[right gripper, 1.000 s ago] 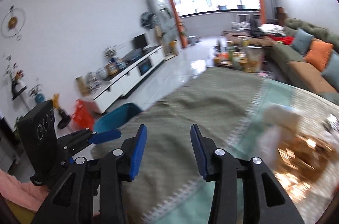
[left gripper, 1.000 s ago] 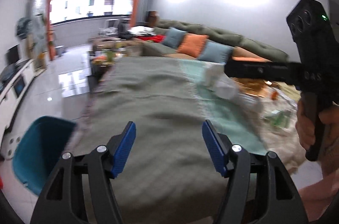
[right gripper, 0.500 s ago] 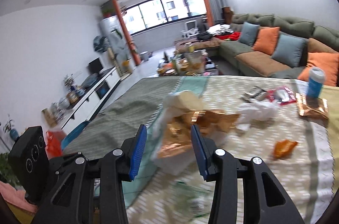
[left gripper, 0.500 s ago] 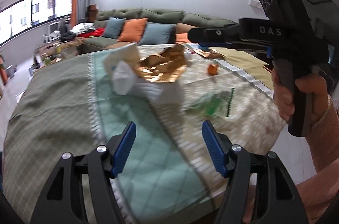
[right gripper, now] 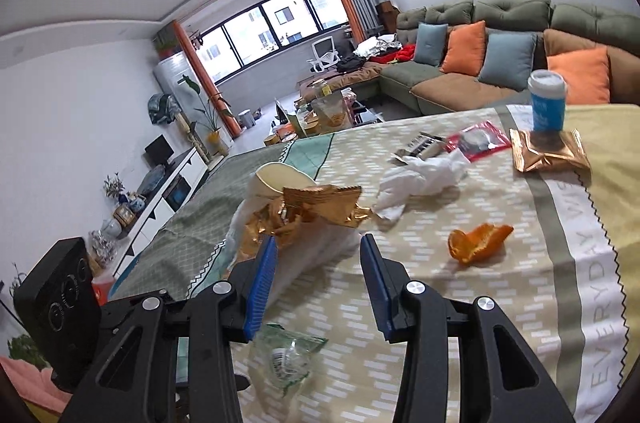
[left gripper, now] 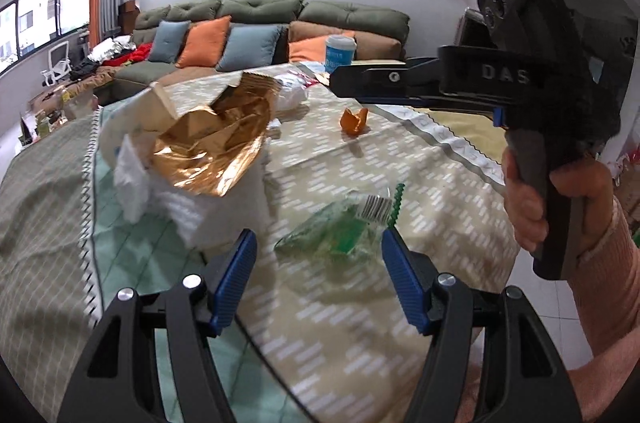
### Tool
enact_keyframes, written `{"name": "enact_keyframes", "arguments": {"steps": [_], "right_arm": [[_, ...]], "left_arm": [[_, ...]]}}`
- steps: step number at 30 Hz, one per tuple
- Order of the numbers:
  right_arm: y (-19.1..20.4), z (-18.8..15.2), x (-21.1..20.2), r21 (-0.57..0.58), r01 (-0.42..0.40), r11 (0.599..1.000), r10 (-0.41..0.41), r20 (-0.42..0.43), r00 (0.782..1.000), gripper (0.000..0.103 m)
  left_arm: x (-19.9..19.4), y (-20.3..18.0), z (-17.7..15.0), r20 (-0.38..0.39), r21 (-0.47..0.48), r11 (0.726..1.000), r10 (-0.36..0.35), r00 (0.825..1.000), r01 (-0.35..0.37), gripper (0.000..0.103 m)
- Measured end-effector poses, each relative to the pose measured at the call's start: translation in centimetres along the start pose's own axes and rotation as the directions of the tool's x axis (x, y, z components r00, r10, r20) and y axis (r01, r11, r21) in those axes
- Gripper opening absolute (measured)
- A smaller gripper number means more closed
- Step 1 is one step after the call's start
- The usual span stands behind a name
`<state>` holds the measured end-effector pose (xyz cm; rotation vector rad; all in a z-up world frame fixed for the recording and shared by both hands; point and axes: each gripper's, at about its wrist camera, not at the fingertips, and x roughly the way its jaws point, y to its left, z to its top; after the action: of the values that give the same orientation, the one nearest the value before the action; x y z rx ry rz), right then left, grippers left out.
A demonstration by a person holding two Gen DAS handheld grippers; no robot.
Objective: Collect trash
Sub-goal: 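Move both open tools back over the table trash, then grasp the clear green wrapper with the left tool while the right tool grasps gold foil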
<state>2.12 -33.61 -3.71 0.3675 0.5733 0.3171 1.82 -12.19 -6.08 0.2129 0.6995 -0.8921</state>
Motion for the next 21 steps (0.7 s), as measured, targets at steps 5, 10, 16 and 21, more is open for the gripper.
{"name": "enact_keyframes", "arguments": {"steps": [5,10,16,21], "right_arm": [[-0.7,-0.2,0.1,0.029,-0.03,0.999,0.03,-0.009,1.0,0.044],[-0.8,-0.1,1.1,0.038,-0.062,0.997,0.063,-0.026,0.998,0.044],[-0.4,0.4,2.7,0.041,-0.109,0.993,0.111,-0.052,0.993,0.044],[0.1,0.6,4.0,0.051,-0.143,0.988,0.146,-0.078,0.986,0.044]], "left_arm": [[1.8,0.0,0.8,-0.038,0.002,0.999,-0.044,0.998,0.045,0.066],[2.8,-0.2,0.8,-0.064,0.014,0.998,-0.053,0.997,0.054,0.062],[3.3,-0.6,0.3,-0.094,0.036,0.998,-0.048,0.994,0.052,0.021],[3.3,-0.7,-0.3,-0.101,0.03,0.998,-0.055,0.993,0.058,0.012]]}}
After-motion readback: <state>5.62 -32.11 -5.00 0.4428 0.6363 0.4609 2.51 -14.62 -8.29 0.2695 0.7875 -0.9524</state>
